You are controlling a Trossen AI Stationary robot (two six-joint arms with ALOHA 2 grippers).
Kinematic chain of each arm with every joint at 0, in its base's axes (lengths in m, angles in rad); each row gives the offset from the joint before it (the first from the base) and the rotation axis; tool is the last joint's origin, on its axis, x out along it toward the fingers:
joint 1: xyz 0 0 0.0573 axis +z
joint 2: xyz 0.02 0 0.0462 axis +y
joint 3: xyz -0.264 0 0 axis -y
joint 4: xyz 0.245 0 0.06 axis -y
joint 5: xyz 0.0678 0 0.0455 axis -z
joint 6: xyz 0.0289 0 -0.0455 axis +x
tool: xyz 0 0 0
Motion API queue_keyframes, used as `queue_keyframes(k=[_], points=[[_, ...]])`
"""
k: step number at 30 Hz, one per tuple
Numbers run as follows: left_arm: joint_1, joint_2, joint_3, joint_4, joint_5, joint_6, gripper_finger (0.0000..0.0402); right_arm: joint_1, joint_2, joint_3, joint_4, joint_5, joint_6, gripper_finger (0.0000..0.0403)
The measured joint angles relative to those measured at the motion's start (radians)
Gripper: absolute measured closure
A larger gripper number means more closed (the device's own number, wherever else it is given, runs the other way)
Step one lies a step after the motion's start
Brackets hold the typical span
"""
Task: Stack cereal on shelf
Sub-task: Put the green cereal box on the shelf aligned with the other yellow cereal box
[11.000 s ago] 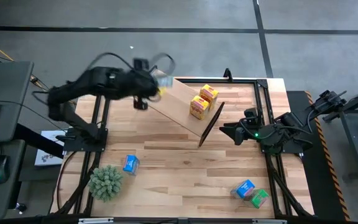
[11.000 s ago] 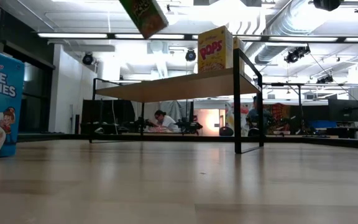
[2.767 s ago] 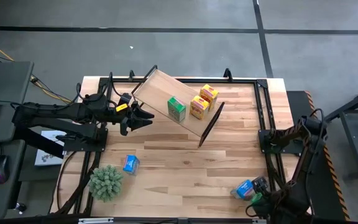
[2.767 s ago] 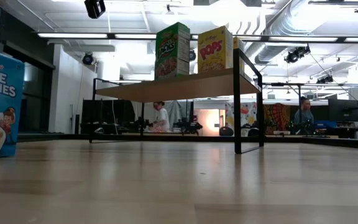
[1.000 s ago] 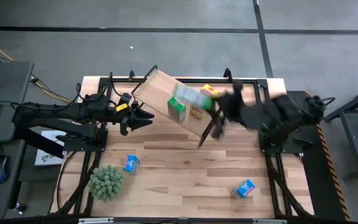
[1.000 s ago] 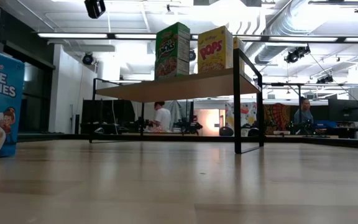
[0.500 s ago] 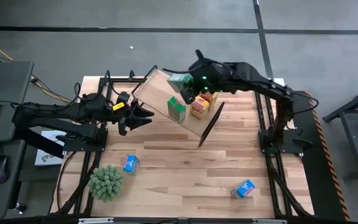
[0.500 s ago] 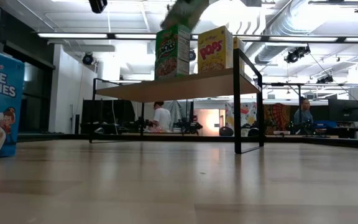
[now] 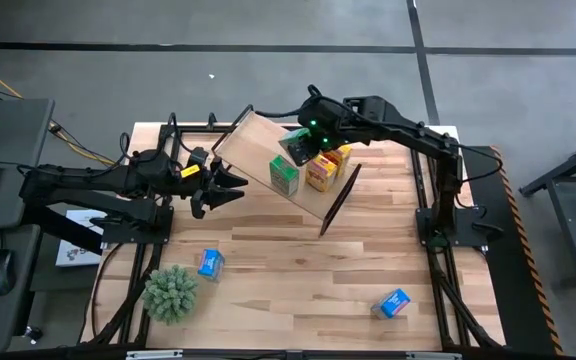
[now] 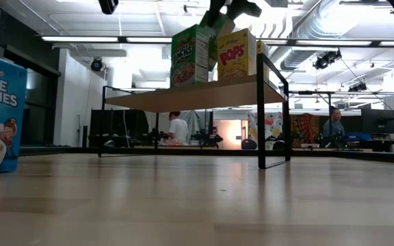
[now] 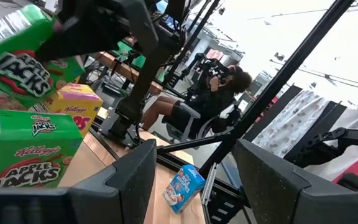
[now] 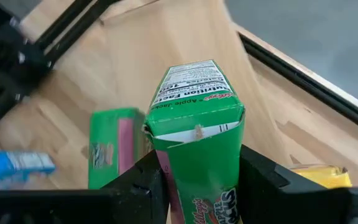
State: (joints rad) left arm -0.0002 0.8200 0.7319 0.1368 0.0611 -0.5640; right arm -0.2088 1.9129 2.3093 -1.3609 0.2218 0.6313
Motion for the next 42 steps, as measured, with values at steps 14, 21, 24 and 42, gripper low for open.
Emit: queue_keyframes(k=[14, 21, 24, 42], points=[[0.0, 0.0, 0.0, 0.0, -0.003, 0.0, 0.019, -0.001, 0.0, 0.0, -0.014, 0.011, 0.031, 0.0269], [0.0, 0.0, 0.0, 0.0, -0.003, -0.002, 0.019, -0.001, 0.006, -0.001, -0.013, 0.011, 0.018, 0.0269], [0.0, 0.0, 0.0, 0.0, -0.003, -0.007, 0.019, -0.001, 0.005, -0.001, -0.013, 0.011, 0.017, 0.0269], [0.0, 0.0, 0.0, 0.0, -0.003, -0.008, 0.019, 0.0, 0.028, -0.001, -0.035, 0.006, 0.015, 0.0269]])
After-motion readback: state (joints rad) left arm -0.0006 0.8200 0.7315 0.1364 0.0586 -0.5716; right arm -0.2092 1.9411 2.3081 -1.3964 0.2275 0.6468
